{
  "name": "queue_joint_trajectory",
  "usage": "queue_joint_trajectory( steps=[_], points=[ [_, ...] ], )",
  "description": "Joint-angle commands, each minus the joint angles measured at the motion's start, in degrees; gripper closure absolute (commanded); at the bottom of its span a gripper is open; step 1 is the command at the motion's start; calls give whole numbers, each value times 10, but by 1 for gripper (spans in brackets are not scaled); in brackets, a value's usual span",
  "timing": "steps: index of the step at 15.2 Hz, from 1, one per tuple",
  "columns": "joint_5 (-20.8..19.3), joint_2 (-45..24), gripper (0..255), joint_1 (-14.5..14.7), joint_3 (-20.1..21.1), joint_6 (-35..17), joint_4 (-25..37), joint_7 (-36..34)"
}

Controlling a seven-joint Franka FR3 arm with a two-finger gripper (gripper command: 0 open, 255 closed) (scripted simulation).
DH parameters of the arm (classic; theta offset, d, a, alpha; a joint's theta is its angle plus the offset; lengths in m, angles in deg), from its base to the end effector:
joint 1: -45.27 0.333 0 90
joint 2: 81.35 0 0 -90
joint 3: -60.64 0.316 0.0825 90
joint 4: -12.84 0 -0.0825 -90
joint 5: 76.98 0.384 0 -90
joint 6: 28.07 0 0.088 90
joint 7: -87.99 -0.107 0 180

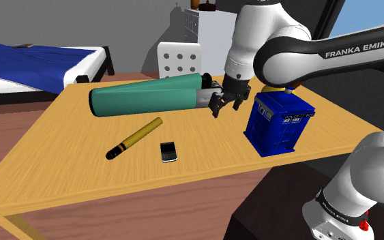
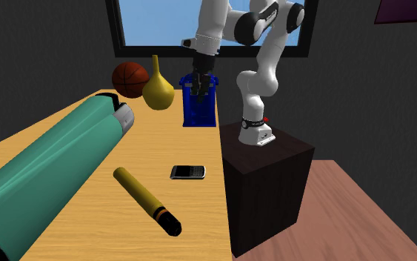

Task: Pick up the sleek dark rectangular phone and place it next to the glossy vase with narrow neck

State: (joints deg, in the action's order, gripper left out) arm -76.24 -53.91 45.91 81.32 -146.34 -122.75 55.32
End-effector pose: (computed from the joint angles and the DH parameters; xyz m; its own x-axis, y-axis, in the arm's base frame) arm 0.3951 0.1683 0.5065 0.9541 -0.2171 0.2062 -0.2313 -0.9718 0.0468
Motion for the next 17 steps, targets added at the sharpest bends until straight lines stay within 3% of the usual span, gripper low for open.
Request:
queue_joint_trajectory(
  steps=[1, 6, 11, 17],
  points=[
    [-6, -39, 0, -4, 26, -26, 12, -38],
    [-46, -140, 0, -18, 84, -77, 54, -134],
    [-127, -260, 0, -23, 128, -107, 117, -246],
    [-243, -414, 0, 17, 131, -108, 225, -376]
  ],
)
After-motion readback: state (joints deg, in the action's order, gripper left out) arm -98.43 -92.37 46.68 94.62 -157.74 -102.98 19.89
